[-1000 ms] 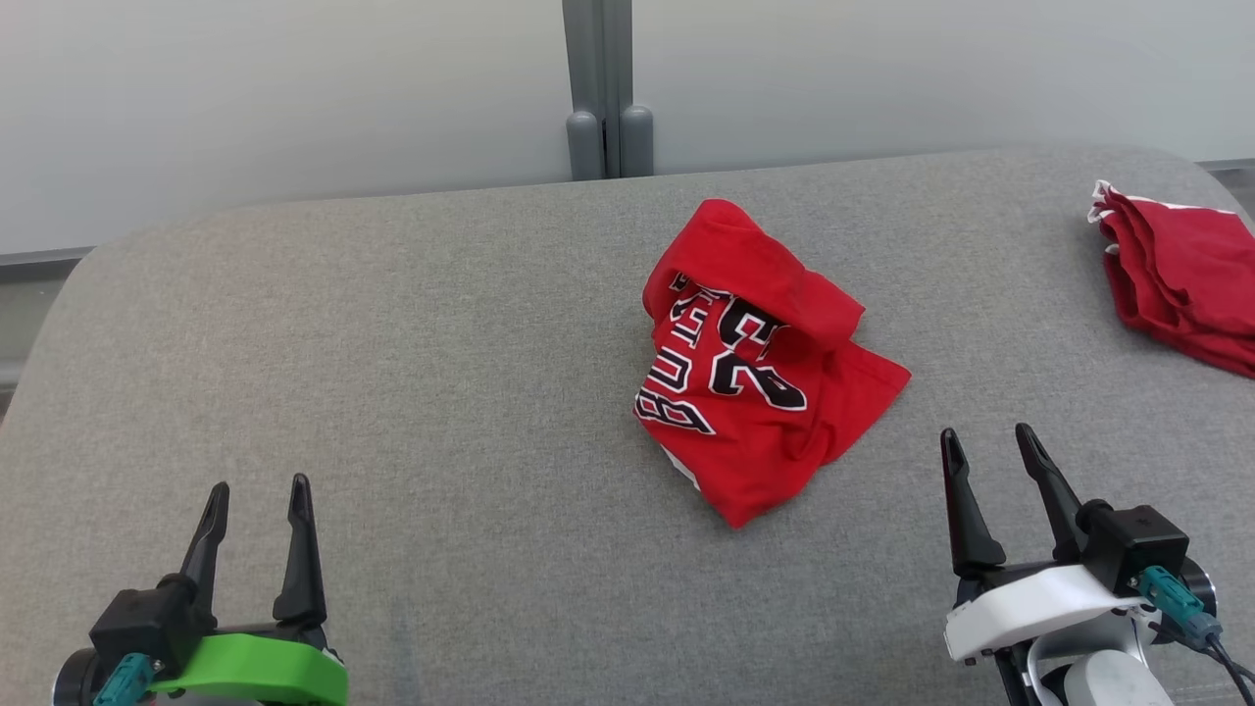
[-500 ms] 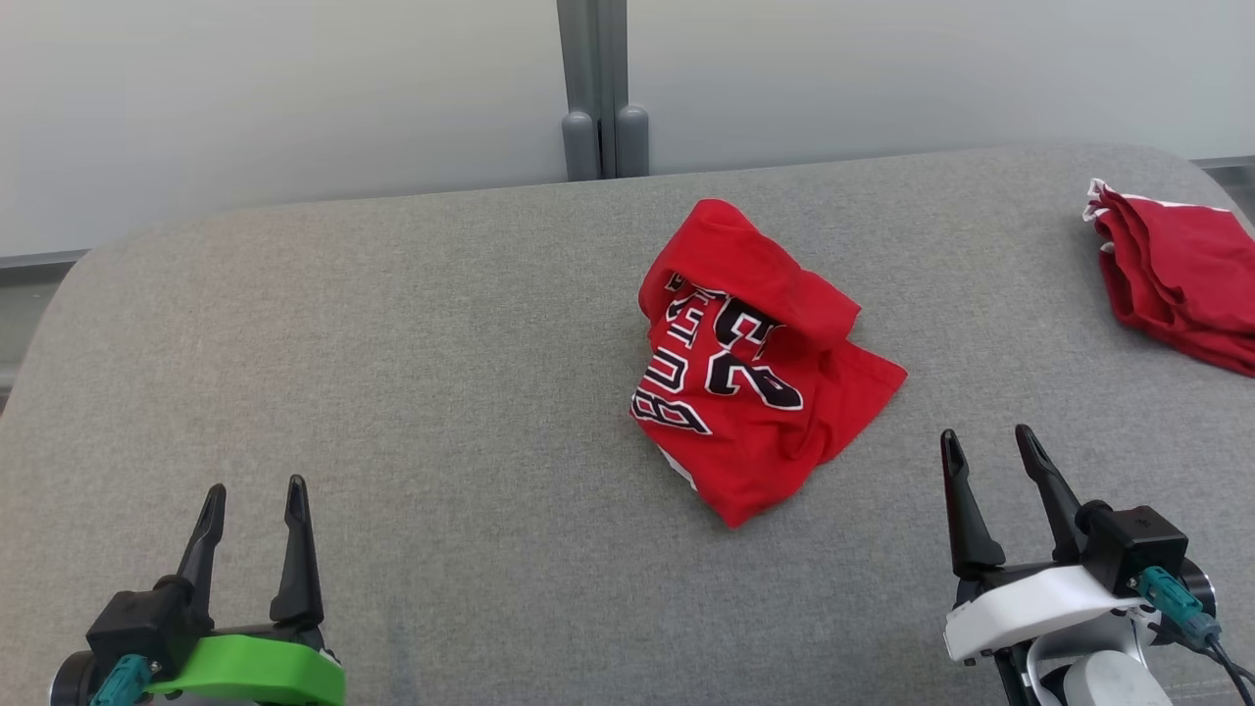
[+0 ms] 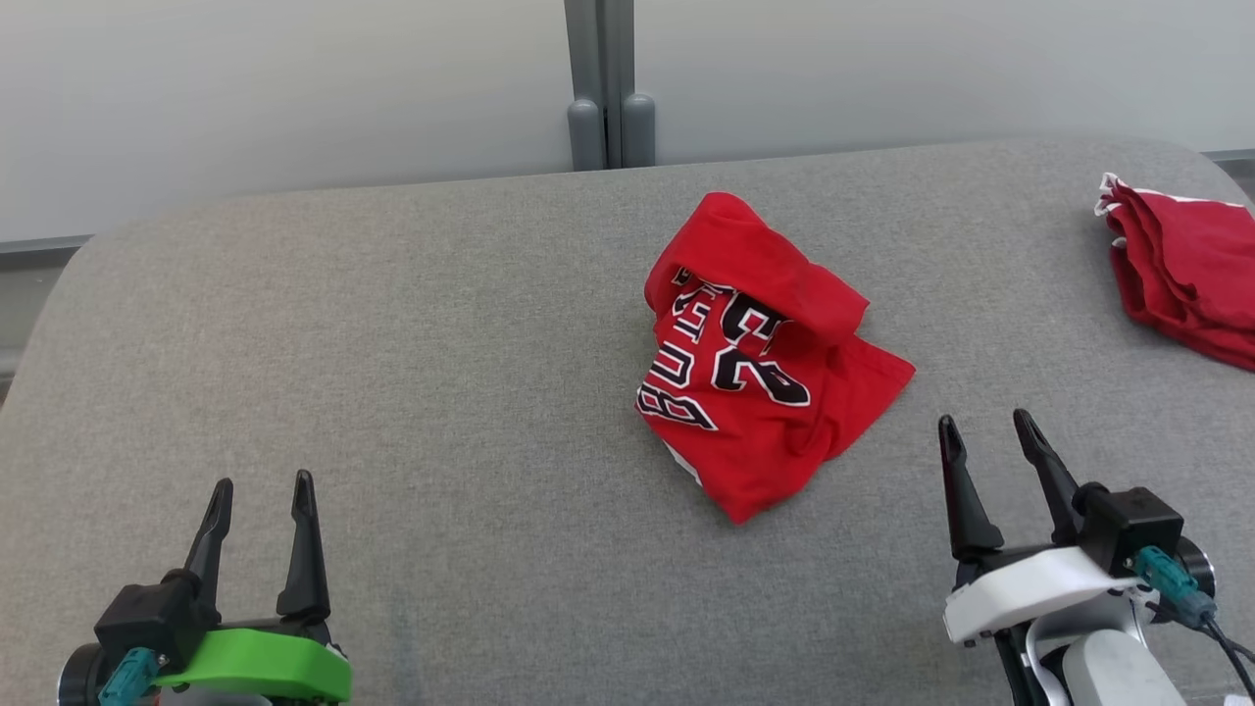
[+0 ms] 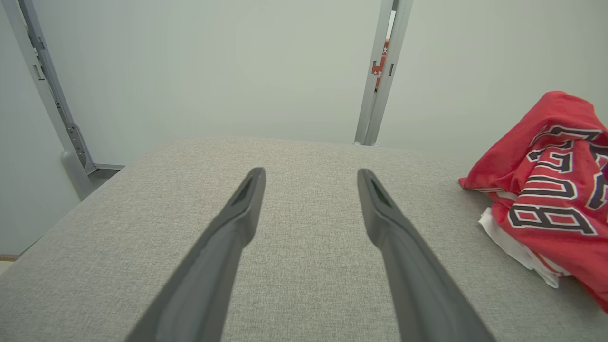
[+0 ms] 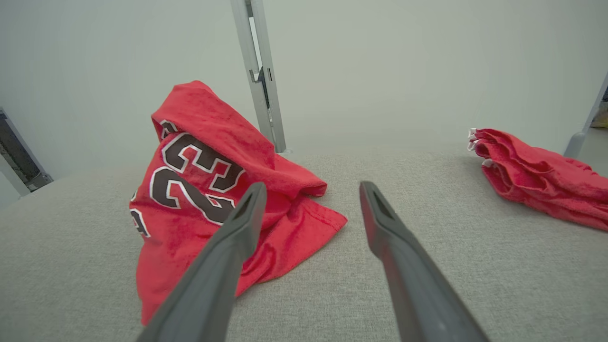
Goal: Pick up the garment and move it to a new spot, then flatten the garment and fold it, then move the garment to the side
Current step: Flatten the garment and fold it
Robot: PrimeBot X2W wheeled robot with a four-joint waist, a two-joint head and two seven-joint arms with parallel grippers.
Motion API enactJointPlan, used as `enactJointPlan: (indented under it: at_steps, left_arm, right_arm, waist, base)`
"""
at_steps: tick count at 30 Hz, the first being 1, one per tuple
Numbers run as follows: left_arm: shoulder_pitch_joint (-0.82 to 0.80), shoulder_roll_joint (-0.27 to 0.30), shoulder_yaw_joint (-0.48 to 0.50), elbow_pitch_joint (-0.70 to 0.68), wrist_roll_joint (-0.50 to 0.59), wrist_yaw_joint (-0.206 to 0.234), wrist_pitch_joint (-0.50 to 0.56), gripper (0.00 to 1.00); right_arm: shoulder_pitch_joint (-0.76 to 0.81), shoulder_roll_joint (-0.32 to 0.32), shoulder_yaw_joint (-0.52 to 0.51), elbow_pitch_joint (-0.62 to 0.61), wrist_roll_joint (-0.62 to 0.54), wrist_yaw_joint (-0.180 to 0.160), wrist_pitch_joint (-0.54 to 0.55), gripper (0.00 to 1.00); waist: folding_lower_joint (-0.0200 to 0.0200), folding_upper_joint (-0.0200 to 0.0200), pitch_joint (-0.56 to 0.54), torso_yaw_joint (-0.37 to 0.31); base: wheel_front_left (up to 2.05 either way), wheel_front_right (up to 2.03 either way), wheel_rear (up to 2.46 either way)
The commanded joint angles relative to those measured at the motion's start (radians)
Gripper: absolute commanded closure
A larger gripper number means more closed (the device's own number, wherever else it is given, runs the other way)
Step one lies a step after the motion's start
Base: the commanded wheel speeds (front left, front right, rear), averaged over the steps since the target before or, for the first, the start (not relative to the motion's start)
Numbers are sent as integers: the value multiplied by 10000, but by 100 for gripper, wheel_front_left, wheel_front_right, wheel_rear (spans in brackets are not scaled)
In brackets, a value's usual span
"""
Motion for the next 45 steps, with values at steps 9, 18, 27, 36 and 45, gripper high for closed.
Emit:
enactJointPlan:
  at_steps: [9, 18, 27, 36, 45]
  left_arm:
    - [-514, -157, -146, 92, 206, -101, -30, 0]
    - [-1025, -349, -358, 205, 258, -168, -30, 0]
    - [-1495, -481, -529, 388, 304, -224, -30, 0]
    - [-1651, -598, -545, 511, 317, -271, -30, 0]
    - [-1385, -652, -387, 611, 402, -272, -30, 0]
  right_arm:
    - [-1795, -726, 365, 1132, -242, -11, 162, 0]
    - [-3571, -1212, 454, 3529, -349, -11, 387, 0]
    - [-4997, -1416, 341, 6469, -379, -11, 269, 0]
    - [-5666, -1209, 251, 8615, -130, -11, 188, 89]
    - [-6021, -1272, 489, 8091, 213, -12, -32, 100]
  waist:
    - [0, 0, 508, 378]
    - [0, 0, 1330, 1009]
    - [0, 0, 1922, 1493]
    - [0, 0, 2016, 1674]
    - [0, 0, 1541, 1375]
  base:
    - [0, 0, 0]
    - [0, 0, 0]
    - [0, 0, 0]
    - [0, 0, 0]
    - [0, 0, 0]
